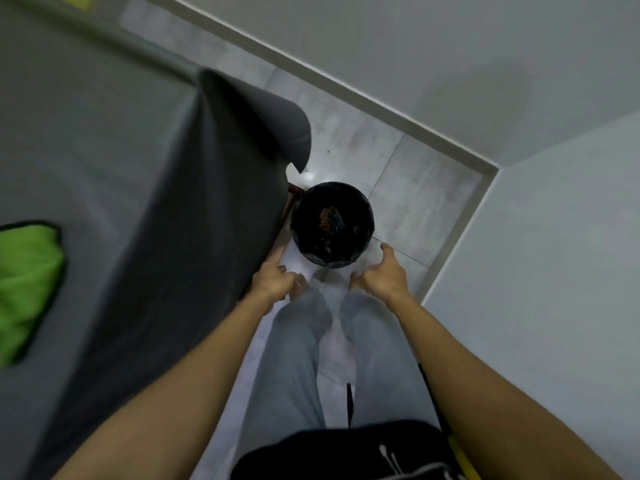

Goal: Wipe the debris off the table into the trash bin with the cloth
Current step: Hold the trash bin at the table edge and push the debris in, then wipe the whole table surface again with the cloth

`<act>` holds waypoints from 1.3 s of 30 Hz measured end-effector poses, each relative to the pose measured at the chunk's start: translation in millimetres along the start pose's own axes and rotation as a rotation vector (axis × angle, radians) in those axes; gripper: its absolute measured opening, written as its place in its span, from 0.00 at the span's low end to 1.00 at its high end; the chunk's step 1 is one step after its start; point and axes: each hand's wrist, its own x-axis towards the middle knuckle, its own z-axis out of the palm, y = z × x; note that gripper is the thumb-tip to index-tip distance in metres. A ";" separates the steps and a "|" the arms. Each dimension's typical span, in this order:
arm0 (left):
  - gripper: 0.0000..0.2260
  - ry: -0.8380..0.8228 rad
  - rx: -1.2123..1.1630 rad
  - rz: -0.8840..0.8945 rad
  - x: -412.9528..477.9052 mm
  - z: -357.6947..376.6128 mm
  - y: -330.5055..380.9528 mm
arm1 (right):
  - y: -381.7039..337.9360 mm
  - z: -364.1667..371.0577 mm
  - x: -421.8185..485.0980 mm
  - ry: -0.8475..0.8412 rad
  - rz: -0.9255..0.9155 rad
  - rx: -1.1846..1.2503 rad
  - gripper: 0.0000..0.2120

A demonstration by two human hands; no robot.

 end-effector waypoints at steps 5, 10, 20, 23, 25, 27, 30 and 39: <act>0.33 0.067 -0.091 0.086 -98.7 -31.2 3.0 | -44.8 -9.0 -98.9 -0.053 -0.168 -0.015 0.35; 0.31 0.176 -0.294 0.185 -158.8 -63.4 -3.9 | -87.2 2.5 -161.1 -0.118 -0.331 -0.124 0.32; 0.24 0.443 -0.676 0.238 -193.1 -134.0 -80.4 | -178.7 77.2 -230.9 -0.244 -0.729 -0.329 0.22; 0.19 0.559 -0.778 0.297 -197.8 -158.3 -97.4 | -201.7 117.0 -256.0 -0.181 -0.861 -0.303 0.21; 0.17 0.664 -0.818 0.353 -199.5 -179.8 -108.3 | -216.8 141.4 -272.4 -0.112 -0.972 -0.316 0.21; 0.17 0.833 -0.814 0.356 -200.1 -202.7 -124.8 | -229.9 165.8 -285.0 -0.094 -1.097 -0.332 0.20; 0.21 1.054 -0.704 0.207 -200.9 -224.7 -150.7 | -242.8 197.8 -294.9 -0.109 -1.203 -0.487 0.23; 0.25 1.128 -0.263 0.032 -160.4 -216.0 -197.2 | -232.8 257.7 -286.7 -0.053 -1.253 -1.000 0.24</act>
